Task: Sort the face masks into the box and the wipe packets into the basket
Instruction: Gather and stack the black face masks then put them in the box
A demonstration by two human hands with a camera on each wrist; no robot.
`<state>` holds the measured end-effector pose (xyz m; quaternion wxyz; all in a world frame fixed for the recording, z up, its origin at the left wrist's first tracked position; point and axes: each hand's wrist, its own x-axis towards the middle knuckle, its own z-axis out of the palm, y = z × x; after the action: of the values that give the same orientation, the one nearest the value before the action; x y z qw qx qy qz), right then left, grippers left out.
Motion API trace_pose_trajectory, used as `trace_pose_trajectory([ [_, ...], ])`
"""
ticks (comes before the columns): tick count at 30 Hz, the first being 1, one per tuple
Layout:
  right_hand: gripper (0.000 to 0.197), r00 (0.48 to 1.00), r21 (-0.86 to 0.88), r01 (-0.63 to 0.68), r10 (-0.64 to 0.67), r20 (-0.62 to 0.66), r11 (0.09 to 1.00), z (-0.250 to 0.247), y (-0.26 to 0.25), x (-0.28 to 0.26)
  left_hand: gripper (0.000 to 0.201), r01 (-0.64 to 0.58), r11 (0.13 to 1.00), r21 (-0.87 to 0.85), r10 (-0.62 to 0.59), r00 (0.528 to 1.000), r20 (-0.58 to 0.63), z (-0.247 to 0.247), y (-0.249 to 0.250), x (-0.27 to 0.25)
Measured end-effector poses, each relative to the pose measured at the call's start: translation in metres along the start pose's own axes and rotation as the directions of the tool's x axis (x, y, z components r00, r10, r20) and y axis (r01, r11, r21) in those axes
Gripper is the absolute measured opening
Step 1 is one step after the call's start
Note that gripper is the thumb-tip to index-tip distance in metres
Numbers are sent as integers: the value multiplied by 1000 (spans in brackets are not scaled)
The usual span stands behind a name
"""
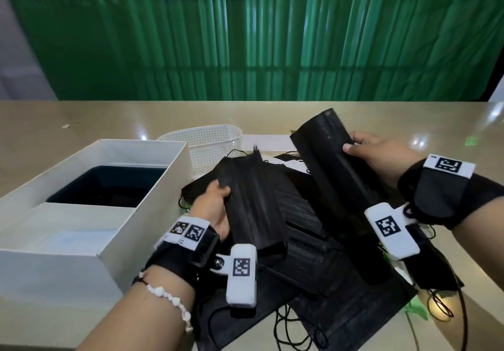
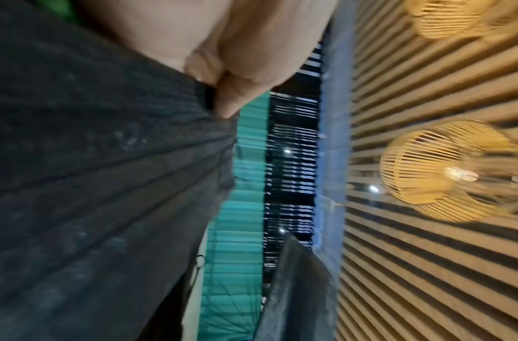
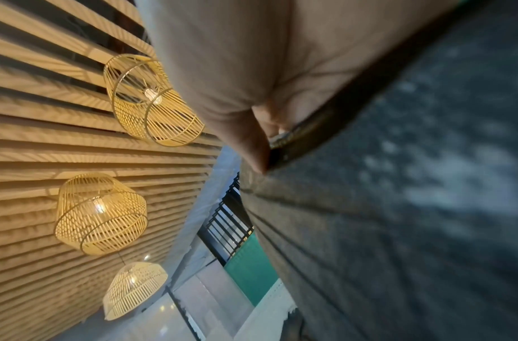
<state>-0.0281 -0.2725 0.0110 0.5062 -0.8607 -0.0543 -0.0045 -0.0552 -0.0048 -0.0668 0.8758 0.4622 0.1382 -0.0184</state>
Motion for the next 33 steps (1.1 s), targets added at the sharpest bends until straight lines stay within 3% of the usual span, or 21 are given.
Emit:
trace_pose_trajectory([
  [3,8,991,-73,-7,16,133,997,9,1,-5,39,97,995,14,-96,993,-61,-13,-23,9],
  [5,17,980,-81,-19,34,195,997,16,5,-6,40,80,997,-10,-81,994,-73,-15,-27,11],
  [8,3,961,-104,-10,38,274,995,35,1,-9,40,63,997,-50,-66,996,-60,-13,-26,11],
  [12,20,944,136,-68,20,329,988,62,-13,-6,42,45,994,-96,-50,998,-44,-15,-29,8],
  [15,8,931,225,-79,-10,366,971,84,-20,-3,42,62,991,-117,-66,998,-24,-16,-30,5],
  [19,18,922,-74,-28,54,384,997,110,-3,7,39,80,989,-125,-83,996,-18,-17,-29,4],
  [22,10,884,-372,20,158,441,928,122,12,11,39,72,986,-151,-78,996,-31,-16,-30,5],
  [23,5,879,-422,25,182,442,906,124,16,11,39,68,986,-154,-73,997,-28,-16,-30,4],
  [26,23,894,-439,-19,212,395,898,128,19,12,36,62,984,-169,-65,998,-9,-17,-32,5],
  [30,40,916,-388,-88,228,330,917,133,22,21,38,97,984,-152,-95,995,21,-18,-30,4],
  [33,40,938,-236,-156,218,270,959,136,22,26,38,87,991,-103,-78,993,87,-18,-25,-1],
])
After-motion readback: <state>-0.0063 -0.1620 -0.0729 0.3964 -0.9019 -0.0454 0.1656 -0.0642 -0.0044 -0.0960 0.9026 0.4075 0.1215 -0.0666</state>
